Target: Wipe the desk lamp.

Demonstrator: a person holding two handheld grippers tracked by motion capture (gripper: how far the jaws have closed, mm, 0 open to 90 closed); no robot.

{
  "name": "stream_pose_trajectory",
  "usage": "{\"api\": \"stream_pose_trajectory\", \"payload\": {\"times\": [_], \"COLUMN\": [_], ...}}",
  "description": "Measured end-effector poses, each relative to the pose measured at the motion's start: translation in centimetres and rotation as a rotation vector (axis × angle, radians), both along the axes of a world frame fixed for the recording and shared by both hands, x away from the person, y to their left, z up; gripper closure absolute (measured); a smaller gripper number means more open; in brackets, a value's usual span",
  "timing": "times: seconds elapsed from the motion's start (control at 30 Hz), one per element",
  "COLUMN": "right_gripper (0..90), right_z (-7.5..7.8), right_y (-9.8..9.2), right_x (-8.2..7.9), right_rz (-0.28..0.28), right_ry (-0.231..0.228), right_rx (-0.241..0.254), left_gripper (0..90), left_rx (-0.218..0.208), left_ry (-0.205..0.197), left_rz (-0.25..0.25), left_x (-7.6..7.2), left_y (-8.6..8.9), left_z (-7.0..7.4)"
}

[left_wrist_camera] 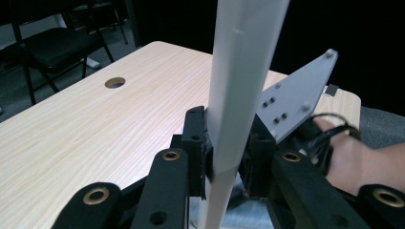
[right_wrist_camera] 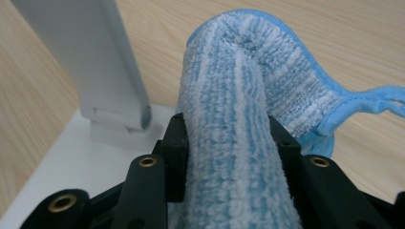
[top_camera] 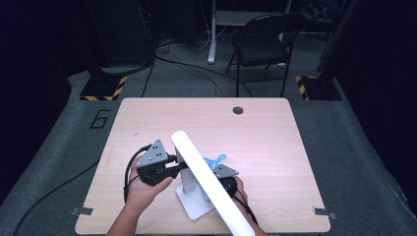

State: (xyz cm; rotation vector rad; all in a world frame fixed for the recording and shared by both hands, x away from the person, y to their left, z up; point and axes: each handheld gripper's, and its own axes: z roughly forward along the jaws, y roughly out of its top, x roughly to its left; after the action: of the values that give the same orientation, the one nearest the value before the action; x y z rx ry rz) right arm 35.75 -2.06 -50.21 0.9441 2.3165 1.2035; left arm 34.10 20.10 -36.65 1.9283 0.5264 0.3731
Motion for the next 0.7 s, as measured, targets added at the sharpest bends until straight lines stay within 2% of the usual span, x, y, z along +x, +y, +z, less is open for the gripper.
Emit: {"api": "stream_pose_trajectory", "payload": {"times": [0.07, 0.13, 0.3, 0.33, 0.37, 0.5, 0.53, 0.57, 0.6, 0.7], "right_gripper": [60.1, 61.1, 64.2, 64.6, 64.8, 65.0, 65.1, 65.1, 65.1, 65.0], "right_z": [-0.3, -0.7, -0.7, -0.6, -0.7, -0.6, -0.6, -0.6, -0.6, -0.6], "right_y": [0.9, 1.5, 0.6, 0.4, 0.3, -0.5, -0.8, -1.2, -1.6, -2.7], "right_x": [0.1, 0.0, 0.8, 1.0, 1.3, 1.8, 2.1, 2.3, 2.6, 3.3], "right_rz": [0.017, 0.011, 0.068, 0.078, 0.089, 0.061, 0.053, 0.032, 0.023, -0.037], "right_ry": [-0.017, -0.036, -0.023, -0.009, -0.018, -0.007, -0.019, -0.010, -0.023, -0.006], "right_rx": [-0.020, -0.048, -0.052, -0.052, -0.050, -0.054, -0.055, -0.056, -0.062, -0.044], "left_gripper": [75.5, 75.5, 75.5, 75.5, 75.6, 75.6, 75.6, 75.6, 75.6, 75.5], "left_rx": [-0.001, -0.002, 0.000, 0.001, -0.003, -0.003, 0.001, 0.000, 0.000, -0.004], "left_ry": [0.002, 0.003, 0.001, 0.001, 0.006, -0.005, -0.003, -0.003, -0.004, 0.000], "left_rz": [0.006, 0.002, 0.002, 0.003, 0.005, 0.008, 0.005, 0.005, 0.004, 0.006], "left_x": [-0.1, -0.1, -0.2, -0.2, -0.3, -0.2, -0.2, -0.2, -0.2, -0.2], "left_y": [0.0, 0.0, 0.0, 0.0, 0.0, 0.1, 0.1, 0.1, 0.1, 0.1], "left_z": [0.0, 0.0, 0.0, 0.0, 0.0, -0.1, 0.0, -0.1, -0.1, -0.1]}}
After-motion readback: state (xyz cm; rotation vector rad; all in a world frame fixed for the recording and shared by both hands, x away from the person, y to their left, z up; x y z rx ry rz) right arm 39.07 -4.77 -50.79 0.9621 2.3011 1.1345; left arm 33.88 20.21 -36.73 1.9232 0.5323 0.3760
